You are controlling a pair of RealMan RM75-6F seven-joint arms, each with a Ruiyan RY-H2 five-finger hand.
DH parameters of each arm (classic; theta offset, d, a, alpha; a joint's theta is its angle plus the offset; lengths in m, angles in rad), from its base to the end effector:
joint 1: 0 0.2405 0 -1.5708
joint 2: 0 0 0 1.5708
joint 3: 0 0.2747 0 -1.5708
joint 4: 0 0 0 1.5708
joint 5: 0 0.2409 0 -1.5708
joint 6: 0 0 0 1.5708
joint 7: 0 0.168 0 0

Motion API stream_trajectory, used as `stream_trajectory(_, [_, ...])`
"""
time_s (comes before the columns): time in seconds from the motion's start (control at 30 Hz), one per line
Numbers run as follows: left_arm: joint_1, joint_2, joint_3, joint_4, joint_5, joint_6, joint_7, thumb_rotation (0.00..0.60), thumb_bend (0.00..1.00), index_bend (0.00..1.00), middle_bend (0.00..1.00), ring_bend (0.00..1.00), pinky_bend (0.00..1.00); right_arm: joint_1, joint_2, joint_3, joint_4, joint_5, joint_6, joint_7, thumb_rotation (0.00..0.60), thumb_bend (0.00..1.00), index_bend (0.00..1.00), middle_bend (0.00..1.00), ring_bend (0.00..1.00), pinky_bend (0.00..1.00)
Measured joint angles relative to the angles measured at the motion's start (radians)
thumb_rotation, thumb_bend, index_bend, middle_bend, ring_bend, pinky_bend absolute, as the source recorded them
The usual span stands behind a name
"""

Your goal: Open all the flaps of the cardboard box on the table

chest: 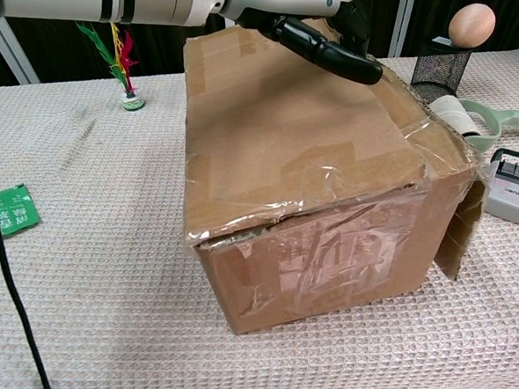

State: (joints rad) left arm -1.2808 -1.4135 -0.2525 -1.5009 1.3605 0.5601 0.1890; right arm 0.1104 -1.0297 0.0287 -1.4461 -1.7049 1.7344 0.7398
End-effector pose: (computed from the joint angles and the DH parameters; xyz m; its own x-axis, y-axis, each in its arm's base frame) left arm 0.0663 0.4064 -0.0522 0.7122 0.0475 0.7003 0.3575 -0.8832 -0.3036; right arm -0.3266 -0.2076 0.2045 -0.0937 0.0422 0.9947 -0.9412 -0.3296 -0.0747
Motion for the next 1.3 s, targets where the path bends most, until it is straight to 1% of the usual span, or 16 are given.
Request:
stream_trajectory(0.23, [0.004,0.057,-0.004,-0.069,0.001,0.027,-0.009,0.000,0.00,0.44,0.42,0.06,0.16,0.002,0.002,-0.001,-0.014,-0.008,-0.006,-0.014,0.569,0.78,0.00,0.01,0.00,0.00])
stream_trajectory(0.4, [0.013,0.124,-0.011,-0.137,-0.012,0.049,0.008,0.000,0.00,0.48,0.45,0.07,0.16,0.004,0.005,-0.002,-0.027,-0.015,-0.008,-0.026,0.573,0.78,0.00,0.01,0.00,0.00])
stream_trajectory(0.53, [0.026,0.190,-0.016,-0.200,-0.035,0.064,0.029,0.000,0.00,0.49,0.46,0.07,0.16,0.005,0.008,-0.002,-0.041,-0.023,-0.007,-0.036,0.570,0.78,0.00,0.01,0.00,0.00])
stream_trajectory(0.77, [0.073,0.347,-0.028,-0.341,-0.119,0.096,0.039,0.000,0.00,0.49,0.47,0.07,0.16,0.009,0.007,-0.004,-0.056,-0.034,-0.012,-0.056,0.571,0.78,0.00,0.02,0.00,0.00])
stream_trajectory(1.03, [0.130,0.527,-0.013,-0.474,-0.210,0.087,0.022,0.000,0.00,0.48,0.47,0.07,0.16,0.019,-0.001,-0.005,-0.079,-0.044,-0.028,-0.100,0.571,0.78,0.00,0.02,0.00,0.00])
stream_trajectory(1.13, [0.159,0.592,-0.007,-0.518,-0.232,0.081,-0.008,0.000,0.00,0.48,0.47,0.07,0.16,0.023,-0.005,-0.006,-0.087,-0.047,-0.036,-0.118,0.572,0.78,0.00,0.02,0.00,0.00])
stream_trajectory(1.3, [0.214,0.699,-0.001,-0.573,-0.252,0.053,-0.107,0.000,0.00,0.48,0.47,0.07,0.16,0.033,-0.013,-0.007,-0.096,-0.047,-0.058,-0.143,0.571,0.78,0.00,0.02,0.00,0.00])
